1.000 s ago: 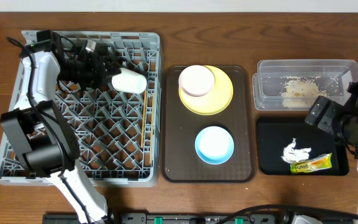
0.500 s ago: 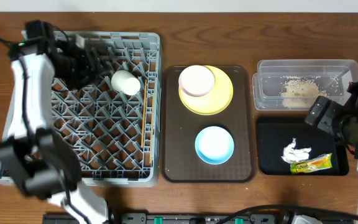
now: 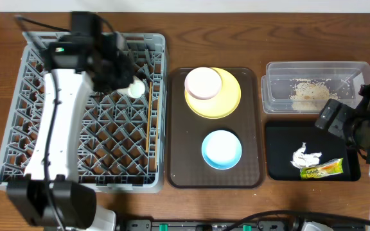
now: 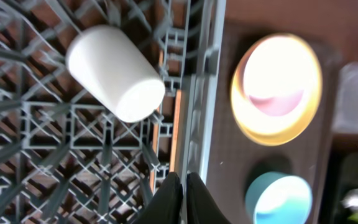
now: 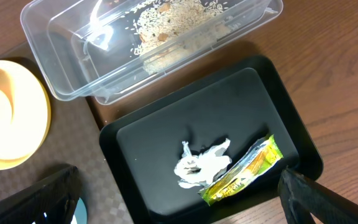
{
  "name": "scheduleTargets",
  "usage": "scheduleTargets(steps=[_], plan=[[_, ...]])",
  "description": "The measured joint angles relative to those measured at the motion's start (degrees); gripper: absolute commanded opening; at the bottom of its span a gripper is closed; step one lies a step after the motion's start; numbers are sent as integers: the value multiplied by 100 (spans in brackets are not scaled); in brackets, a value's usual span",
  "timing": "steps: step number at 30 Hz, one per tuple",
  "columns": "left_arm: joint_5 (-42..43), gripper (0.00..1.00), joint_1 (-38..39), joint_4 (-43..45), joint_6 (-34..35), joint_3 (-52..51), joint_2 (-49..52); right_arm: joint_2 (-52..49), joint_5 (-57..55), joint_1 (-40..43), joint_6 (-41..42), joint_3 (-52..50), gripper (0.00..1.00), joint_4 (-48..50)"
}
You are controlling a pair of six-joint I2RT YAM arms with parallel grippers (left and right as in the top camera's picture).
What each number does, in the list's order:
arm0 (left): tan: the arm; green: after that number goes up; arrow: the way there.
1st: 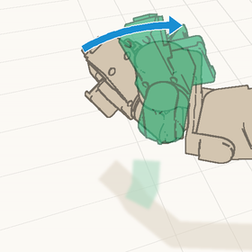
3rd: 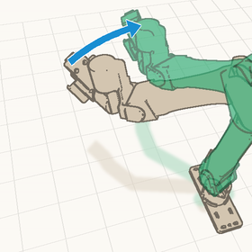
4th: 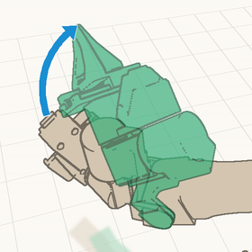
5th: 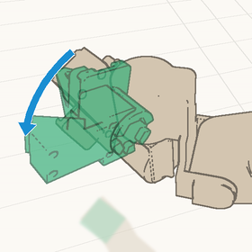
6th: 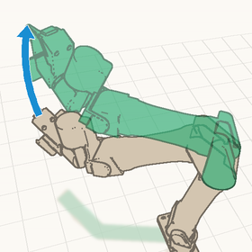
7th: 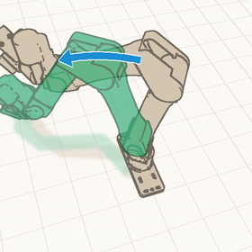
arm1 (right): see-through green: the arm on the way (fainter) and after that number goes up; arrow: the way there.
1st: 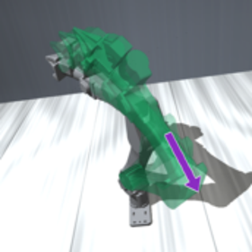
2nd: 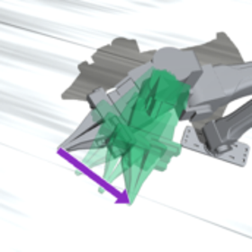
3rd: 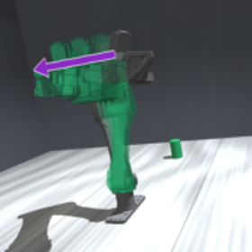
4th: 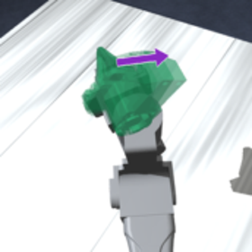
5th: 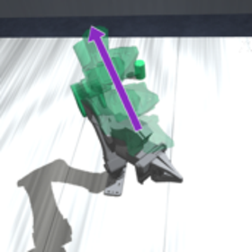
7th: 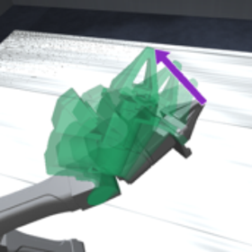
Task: Sort waste into correct bins and load items into the dishwasher
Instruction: 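Carry the white cup left and lower it into the dish rack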
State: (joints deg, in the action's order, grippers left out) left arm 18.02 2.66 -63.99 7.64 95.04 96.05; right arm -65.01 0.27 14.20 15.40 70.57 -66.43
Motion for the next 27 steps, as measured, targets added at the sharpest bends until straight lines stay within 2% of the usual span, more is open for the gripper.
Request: scheduleTargets(steps=[10, 18, 27], plan=[[-308, 9, 205, 46, 122, -76, 758, 0, 0, 0, 0, 0, 99, 0], [-365, 8, 205, 411, 140, -81, 1384, 0, 0, 0, 0, 0, 99, 0], [-1209, 11, 203, 625, 140, -85, 1443, 0, 0, 0, 0, 0, 99, 0]])
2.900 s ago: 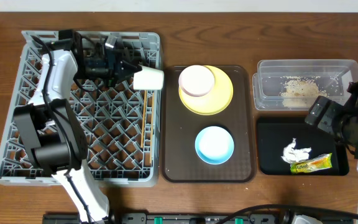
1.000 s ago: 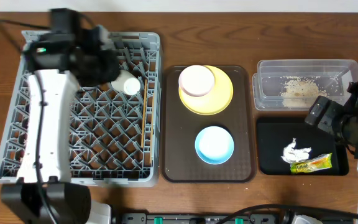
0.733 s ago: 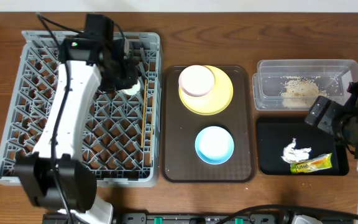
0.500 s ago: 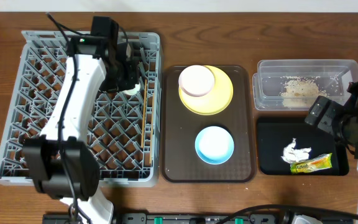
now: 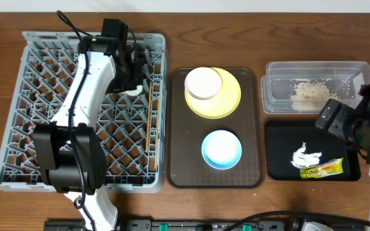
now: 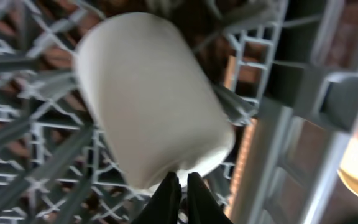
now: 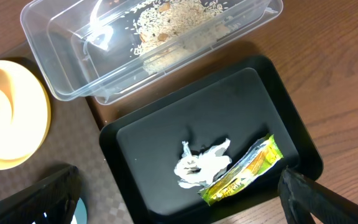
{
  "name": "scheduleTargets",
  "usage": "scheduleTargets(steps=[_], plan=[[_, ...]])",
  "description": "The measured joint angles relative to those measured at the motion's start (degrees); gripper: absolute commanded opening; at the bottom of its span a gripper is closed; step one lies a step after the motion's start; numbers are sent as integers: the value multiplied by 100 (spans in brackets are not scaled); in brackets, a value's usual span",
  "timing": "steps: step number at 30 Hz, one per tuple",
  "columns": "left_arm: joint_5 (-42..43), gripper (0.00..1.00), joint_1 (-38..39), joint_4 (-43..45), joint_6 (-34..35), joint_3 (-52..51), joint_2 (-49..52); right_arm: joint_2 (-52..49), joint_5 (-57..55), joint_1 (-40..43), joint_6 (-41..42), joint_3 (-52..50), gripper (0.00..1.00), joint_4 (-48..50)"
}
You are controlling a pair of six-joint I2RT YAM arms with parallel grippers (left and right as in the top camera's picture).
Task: Sort waste into correct bins and load items into the dishwasher
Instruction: 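Carry the white cup left and lower it into the dish rack, then release the cup and swing the left gripper back toward the brown tray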
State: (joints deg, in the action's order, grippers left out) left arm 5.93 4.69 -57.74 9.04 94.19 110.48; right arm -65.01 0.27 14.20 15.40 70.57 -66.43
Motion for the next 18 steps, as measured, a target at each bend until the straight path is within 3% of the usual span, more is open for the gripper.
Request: scheduleTargets(steps=[12, 14, 18], plan=[[-627, 17, 2, 638, 15, 0, 0, 0, 0, 0, 0, 0, 99, 0], [-654, 29, 2, 686, 15, 0, 0, 0, 0, 0, 0, 0, 99, 0], [-680, 36, 7, 684, 13, 2, -90, 0, 0, 0, 0, 0, 99, 0]])
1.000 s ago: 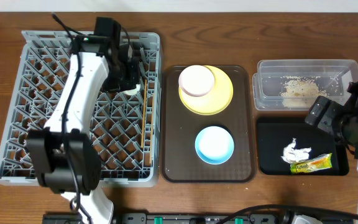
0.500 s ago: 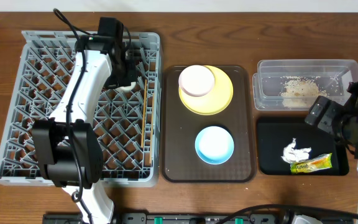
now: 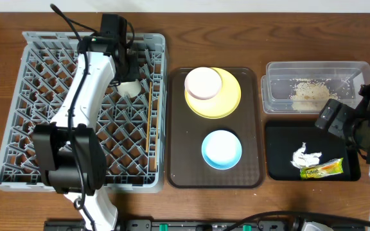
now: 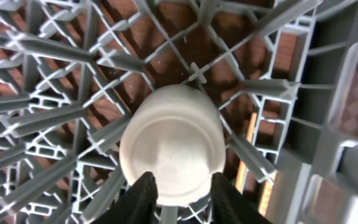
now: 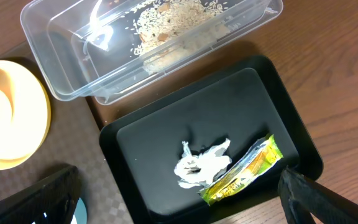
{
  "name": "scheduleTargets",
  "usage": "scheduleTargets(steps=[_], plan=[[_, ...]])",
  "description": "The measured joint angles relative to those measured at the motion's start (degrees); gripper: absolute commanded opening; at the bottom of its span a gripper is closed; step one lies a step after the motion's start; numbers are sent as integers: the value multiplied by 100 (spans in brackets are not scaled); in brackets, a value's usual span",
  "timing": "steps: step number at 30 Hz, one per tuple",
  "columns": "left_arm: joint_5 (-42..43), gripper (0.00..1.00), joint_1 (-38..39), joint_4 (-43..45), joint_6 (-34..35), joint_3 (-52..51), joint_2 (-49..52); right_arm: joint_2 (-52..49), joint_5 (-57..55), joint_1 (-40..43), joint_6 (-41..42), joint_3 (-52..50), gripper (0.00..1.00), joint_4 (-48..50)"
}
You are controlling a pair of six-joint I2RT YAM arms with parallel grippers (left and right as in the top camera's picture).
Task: Sort waste into correct bins and load items into the dishwasher
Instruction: 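Release the cup and swing the left gripper back toward the brown tray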
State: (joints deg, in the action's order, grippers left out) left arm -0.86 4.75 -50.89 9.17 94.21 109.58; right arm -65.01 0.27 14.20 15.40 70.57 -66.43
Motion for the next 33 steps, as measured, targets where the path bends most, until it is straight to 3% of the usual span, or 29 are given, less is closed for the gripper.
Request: scheduleTargets(steps=[5, 11, 18, 33], plan=[[144, 46, 114, -105, 13, 2, -691, 0, 0, 0, 0, 0, 99, 0], [704, 47, 551, -461, 2, 85, -1252, 0, 0, 0, 0, 0, 99, 0], [745, 47, 1032, -201, 4, -24, -1049, 0, 0, 0, 0, 0, 99, 0], [525, 53, 1113, 0, 2, -46, 7, 0, 0, 0, 0, 0, 99, 0]])
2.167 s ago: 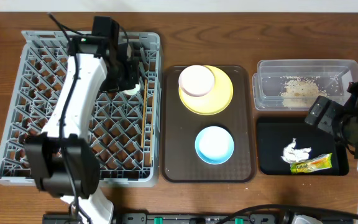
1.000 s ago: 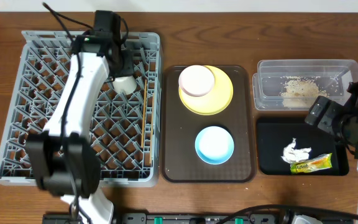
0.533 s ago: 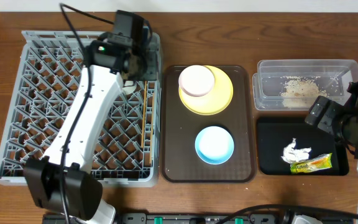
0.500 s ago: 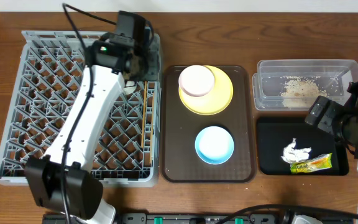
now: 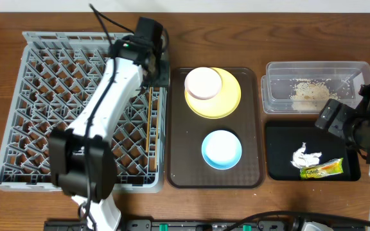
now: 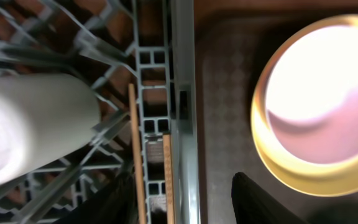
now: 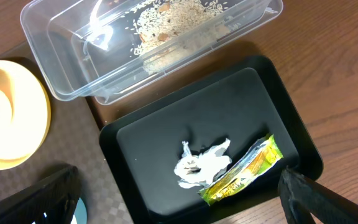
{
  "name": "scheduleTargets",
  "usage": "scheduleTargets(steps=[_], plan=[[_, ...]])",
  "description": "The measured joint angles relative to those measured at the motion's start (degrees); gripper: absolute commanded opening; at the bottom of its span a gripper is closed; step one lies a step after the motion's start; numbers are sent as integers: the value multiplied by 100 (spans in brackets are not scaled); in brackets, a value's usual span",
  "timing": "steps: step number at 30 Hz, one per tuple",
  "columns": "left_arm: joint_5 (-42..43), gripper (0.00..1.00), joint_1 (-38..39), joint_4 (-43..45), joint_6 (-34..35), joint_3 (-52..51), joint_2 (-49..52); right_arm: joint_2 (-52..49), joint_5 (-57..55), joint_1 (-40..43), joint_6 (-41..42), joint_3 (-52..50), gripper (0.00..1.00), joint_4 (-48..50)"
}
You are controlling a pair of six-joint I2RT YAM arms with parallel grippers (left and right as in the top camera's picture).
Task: Sort waste into correct bins and load items into the dishwasher
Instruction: 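Release the cup and swing the left gripper back toward the brown tray, then lower the left gripper onto the pink bowl rim and grip it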
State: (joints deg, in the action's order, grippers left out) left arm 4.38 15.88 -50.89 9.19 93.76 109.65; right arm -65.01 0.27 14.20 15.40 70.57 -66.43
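A white cup [image 6: 30, 124] rests among the tines of the grey dish rack [image 5: 18, 96] at its right side. My left gripper [image 6: 188, 205] is open and empty, its fingers straddling the rack's right rim, right of the cup. Wooden chopsticks [image 5: 148, 122] lie in the rack along that rim. On the brown tray [image 5: 178, 128] sit a yellow plate [image 5: 231, 102] carrying a pink bowl [image 5: 203, 82], and a blue bowl [image 5: 221, 149]. My right gripper [image 7: 178, 183] hangs open above the black tray [image 5: 281, 167], which holds a crumpled tissue [image 7: 197, 163] and a yellow-green wrapper [image 7: 244, 173].
A clear plastic container [image 5: 313, 86] with rice scraps stands behind the black tray at the right. The left arm stretches diagonally across the rack. Bare wooden table [image 5: 268, 38] shows behind the trays and along the front edge.
My left gripper has moved right from around the cup to the rack's right rim, still open, leaving the cup in the rack. The right arm has not moved.
My left gripper was shut a little way from the cup, which lay tilted in the rack. Then it was shut right beside the cup, then open with a finger on each side of it. Now it is open at the rack's rim, with the cup to its left.
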Motion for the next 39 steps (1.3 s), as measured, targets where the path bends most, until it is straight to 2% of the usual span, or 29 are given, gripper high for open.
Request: scheduleTargets(steps=[8, 9, 10, 23, 26, 37, 39], plan=[[15, 51, 15, -42, 0, -35, 535, 0, 0, 0, 0, 0, 99, 0], [17, 50, 15, -74, 0, -39, 544, 0, 0, 0, 0, 0, 99, 0], [20, 46, 15, -129, 0, -42, 544, 0, -2, 0, 2, 0, 99, 0], [343, 43, 15, -540, 0, -42, 544, 0, 0, 0, 0, 0, 99, 0], [363, 39, 15, -597, 4, -42, 544, 0, 0, 0, 0, 0, 99, 0], [387, 42, 127, -647, 0, -44, 531, 0, 0, 0, 0, 0, 99, 0], [385, 46, 140, -588, 2, -44, 459, 0, 0, 0, 0, 0, 99, 0]])
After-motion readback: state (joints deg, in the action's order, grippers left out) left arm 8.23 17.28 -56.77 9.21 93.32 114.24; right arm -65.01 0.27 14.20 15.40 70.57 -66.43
